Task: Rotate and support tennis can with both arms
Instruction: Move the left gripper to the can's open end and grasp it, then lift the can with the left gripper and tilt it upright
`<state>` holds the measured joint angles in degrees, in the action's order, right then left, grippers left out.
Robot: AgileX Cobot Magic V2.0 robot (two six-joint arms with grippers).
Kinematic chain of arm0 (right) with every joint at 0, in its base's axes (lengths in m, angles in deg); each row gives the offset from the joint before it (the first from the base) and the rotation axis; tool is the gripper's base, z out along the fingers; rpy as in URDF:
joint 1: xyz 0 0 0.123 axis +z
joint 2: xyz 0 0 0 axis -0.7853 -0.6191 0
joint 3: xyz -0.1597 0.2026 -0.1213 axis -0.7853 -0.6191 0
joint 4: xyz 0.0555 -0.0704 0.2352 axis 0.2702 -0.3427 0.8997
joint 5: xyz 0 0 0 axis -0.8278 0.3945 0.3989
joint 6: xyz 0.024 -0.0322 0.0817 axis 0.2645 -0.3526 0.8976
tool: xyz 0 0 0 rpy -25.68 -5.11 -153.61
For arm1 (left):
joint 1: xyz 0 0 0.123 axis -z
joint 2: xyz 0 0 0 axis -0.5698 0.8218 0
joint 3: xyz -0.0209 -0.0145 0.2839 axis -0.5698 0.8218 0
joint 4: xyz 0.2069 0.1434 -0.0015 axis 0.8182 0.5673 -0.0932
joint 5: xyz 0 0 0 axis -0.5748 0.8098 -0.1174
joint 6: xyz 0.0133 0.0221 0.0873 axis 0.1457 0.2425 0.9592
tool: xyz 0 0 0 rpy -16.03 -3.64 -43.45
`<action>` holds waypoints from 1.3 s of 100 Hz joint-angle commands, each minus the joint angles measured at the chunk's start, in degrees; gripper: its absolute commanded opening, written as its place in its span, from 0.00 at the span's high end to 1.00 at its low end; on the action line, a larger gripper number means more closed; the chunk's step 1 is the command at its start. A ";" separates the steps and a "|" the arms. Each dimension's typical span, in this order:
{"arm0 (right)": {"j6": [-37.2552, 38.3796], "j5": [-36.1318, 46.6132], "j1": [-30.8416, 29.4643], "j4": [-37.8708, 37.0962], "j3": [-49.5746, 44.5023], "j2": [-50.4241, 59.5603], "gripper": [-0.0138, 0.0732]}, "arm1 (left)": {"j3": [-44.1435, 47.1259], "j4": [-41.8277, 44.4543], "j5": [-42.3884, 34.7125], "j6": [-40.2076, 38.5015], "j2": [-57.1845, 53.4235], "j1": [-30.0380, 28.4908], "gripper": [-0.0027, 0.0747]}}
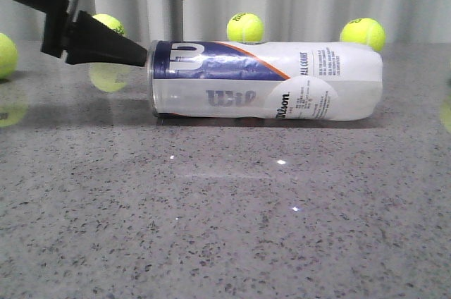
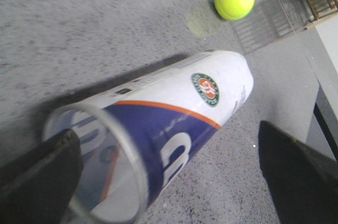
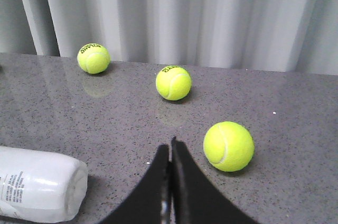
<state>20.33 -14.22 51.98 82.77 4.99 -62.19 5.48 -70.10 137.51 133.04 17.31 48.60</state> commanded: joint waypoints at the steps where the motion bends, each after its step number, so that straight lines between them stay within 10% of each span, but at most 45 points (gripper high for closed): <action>1: 0.02 4.58 -0.45 0.63 1.37 0.03 0.92 | -2.71 -4.30 2.16 0.02 -0.11 2.09 0.14; 23: 0.02 4.58 -0.45 0.63 1.37 0.03 0.92 | -3.11 -7.23 2.16 0.02 3.21 5.55 0.22; 48: 0.02 4.58 -0.45 0.63 1.37 0.03 0.92 | -3.11 -8.34 2.40 0.74 3.29 5.83 0.99; 92: 0.02 4.58 -0.45 0.63 1.37 0.03 0.92 | -3.21 -0.16 3.62 2.59 -11.38 5.83 0.99; 130: 0.02 4.58 -0.45 0.63 1.37 0.03 0.92 | -11.75 46.05 4.45 -25.92 -31.93 5.83 0.99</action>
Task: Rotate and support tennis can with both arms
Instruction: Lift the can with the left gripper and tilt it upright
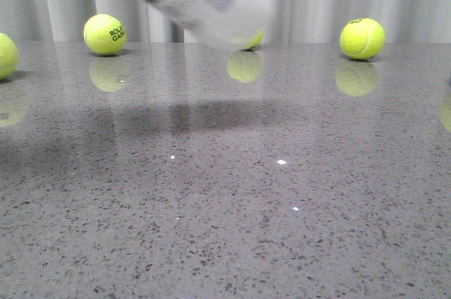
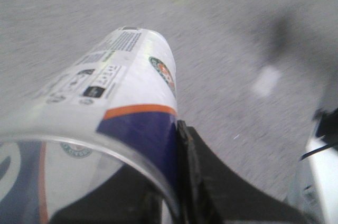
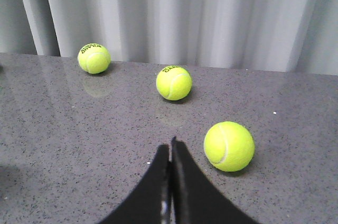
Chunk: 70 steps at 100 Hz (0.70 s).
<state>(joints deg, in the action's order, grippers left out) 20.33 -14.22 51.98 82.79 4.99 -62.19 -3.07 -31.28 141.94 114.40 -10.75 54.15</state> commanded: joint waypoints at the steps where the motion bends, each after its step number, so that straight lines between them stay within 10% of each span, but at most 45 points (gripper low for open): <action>1: 0.02 4.58 -0.45 0.61 1.37 0.03 0.92 | -3.31 7.94 0.18 -8.22 -4.10 0.28 0.99; 70: 0.02 4.58 -0.45 0.61 1.37 0.03 0.92 | -3.37 36.68 11.45 -23.05 -7.18 0.28 0.99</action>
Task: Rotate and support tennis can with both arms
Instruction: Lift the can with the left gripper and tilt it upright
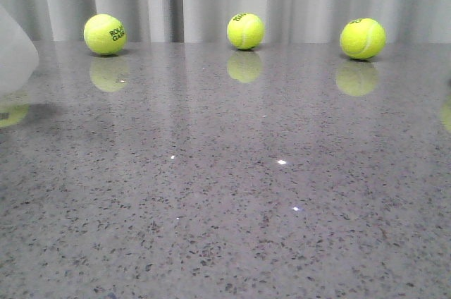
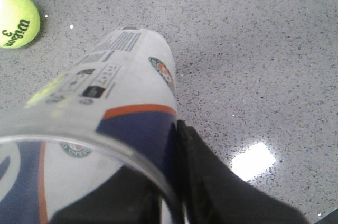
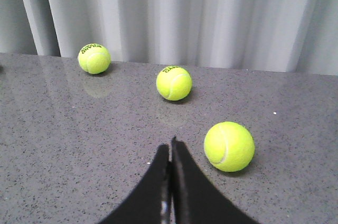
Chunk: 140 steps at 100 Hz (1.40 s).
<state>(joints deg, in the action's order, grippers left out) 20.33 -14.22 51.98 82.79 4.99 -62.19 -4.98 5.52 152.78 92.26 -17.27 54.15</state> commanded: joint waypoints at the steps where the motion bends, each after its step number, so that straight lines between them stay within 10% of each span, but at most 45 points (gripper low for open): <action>1: 0.02 4.58 -0.45 0.61 1.37 0.03 0.92 | -1.47 -0.13 0.61 -0.90 -0.65 0.28 0.99; 52: 0.02 4.58 -0.45 0.61 1.37 0.03 0.92 | 2.11 -0.60 0.61 -0.90 -0.65 0.28 0.97; 90: 0.02 4.58 -0.45 0.61 1.37 0.03 0.92 | 1.16 -1.17 -8.60 0.95 -0.65 0.28 0.29; 140: 0.02 4.58 -0.45 0.61 1.37 0.03 0.92 | -9.22 0.25 -9.15 2.25 12.05 0.28 0.28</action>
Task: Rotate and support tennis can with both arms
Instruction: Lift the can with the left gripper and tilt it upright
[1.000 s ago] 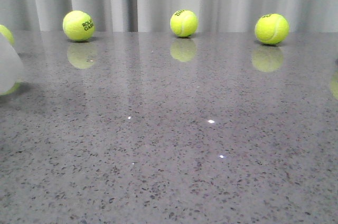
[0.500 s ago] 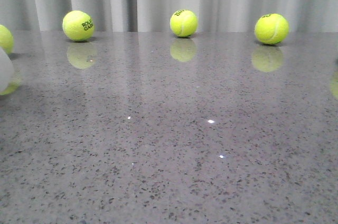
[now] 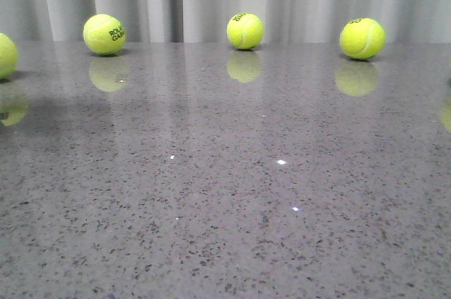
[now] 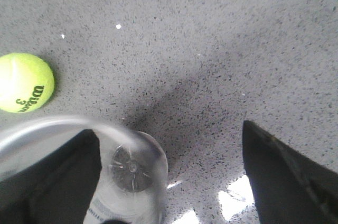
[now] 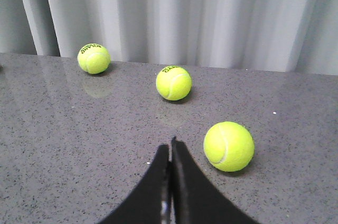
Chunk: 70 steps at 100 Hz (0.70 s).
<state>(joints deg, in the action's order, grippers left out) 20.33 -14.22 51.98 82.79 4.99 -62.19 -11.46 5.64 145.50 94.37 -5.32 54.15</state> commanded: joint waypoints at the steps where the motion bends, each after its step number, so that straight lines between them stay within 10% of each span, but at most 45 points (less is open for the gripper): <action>1: 0.02 4.58 -0.45 0.61 1.37 0.03 0.92 | -2.92 0.23 -1.86 0.13 0.43 0.28 0.28; 70: 0.02 4.58 -0.45 0.61 1.37 0.03 0.92 | -10.75 2.26 -1.48 -3.39 -3.25 0.28 0.28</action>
<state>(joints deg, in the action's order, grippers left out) 20.33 -14.22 51.98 82.79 4.99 -62.19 -20.11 8.24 148.91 93.43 -5.09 54.15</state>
